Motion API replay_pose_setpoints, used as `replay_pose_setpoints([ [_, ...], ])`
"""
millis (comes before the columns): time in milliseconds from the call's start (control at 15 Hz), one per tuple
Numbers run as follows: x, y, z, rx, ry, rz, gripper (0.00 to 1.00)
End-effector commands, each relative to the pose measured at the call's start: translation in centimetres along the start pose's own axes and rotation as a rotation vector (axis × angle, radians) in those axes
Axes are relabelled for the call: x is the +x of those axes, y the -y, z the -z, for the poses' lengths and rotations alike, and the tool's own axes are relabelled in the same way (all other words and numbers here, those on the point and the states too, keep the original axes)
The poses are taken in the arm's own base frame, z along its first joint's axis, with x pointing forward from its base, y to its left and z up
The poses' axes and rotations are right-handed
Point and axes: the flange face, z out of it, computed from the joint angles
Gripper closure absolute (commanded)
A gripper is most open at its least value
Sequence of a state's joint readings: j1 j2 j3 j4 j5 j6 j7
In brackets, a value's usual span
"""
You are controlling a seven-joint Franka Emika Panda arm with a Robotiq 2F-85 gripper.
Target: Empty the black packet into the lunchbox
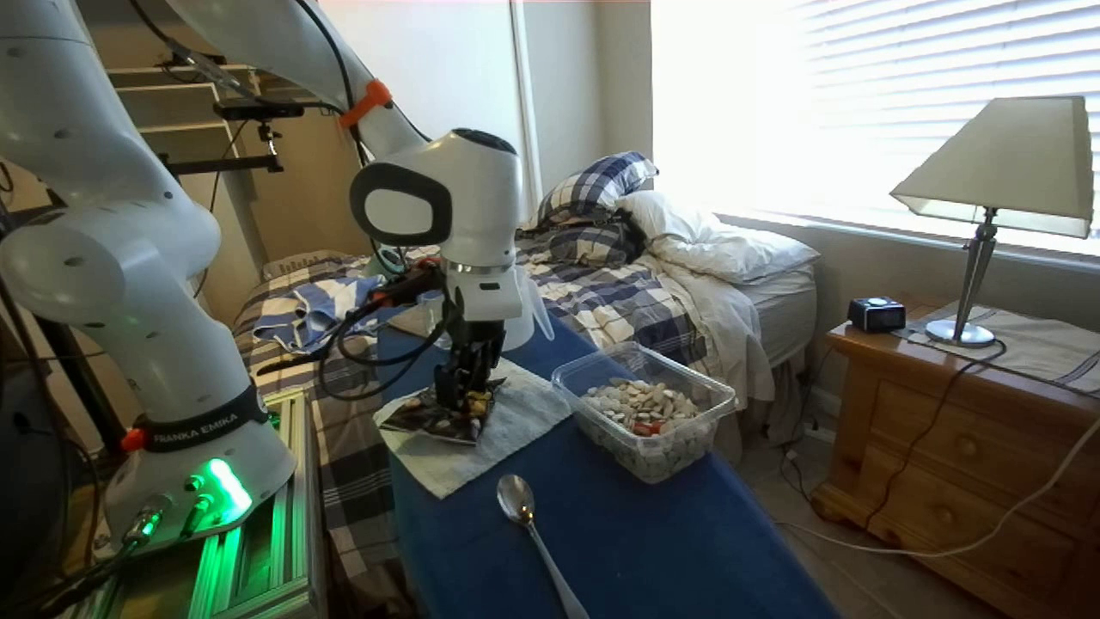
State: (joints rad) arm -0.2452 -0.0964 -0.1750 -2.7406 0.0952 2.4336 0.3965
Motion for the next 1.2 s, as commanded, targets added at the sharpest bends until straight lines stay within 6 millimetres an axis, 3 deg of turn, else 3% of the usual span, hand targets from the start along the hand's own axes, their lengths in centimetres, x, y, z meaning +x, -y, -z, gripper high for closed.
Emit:
replay_pose_setpoints([
  [0,-0.7,0.0,0.0,-0.007,-0.014,0.036,0.9],
  [67,-0.3,0.5,0.5,-0.008,-0.015,0.042,0.98],
  [133,-0.5,0.7,0.8,-0.006,-0.019,0.048,0.98],
  [200,-0.7,0.9,1.1,-0.006,-0.023,0.054,0.94],
  [533,-1.7,2.1,2.9,0.004,-0.059,0.095,0.95],
  [800,-2.9,2.9,6.1,0.036,-0.123,0.153,0.95],
  [1133,-3.5,2.6,9.8,0.088,-0.195,0.229,0.95],
])
